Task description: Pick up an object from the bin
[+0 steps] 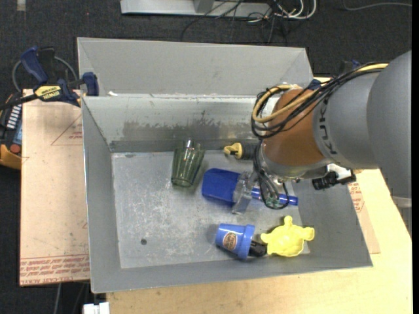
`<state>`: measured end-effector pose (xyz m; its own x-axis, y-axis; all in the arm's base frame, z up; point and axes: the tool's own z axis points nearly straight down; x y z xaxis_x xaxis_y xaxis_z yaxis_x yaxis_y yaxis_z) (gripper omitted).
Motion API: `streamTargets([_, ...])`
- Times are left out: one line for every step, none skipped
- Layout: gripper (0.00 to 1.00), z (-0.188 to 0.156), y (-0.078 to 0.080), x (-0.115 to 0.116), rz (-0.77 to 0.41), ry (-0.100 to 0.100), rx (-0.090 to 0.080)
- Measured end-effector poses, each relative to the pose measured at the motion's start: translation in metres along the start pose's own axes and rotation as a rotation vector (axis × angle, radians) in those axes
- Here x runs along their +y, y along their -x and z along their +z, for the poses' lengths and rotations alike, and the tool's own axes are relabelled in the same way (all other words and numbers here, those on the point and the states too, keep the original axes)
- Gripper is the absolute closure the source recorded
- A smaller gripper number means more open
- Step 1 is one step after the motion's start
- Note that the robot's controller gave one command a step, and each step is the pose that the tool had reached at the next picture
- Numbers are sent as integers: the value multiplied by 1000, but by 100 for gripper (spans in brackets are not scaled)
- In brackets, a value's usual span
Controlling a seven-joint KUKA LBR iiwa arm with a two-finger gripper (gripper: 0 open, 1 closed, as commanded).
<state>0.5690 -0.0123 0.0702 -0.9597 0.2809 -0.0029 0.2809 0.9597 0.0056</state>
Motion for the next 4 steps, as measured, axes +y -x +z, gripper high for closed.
streamTargets([100, 0, 0, -1, 8, 0, 0])
streamTargets([100, -3, 0, -1, 9, 0, 3])
streamTargets([100, -22, -2, -1, 7, -2, 9])
streamTargets([100, -40, 0, -1, 7, 0, 2])
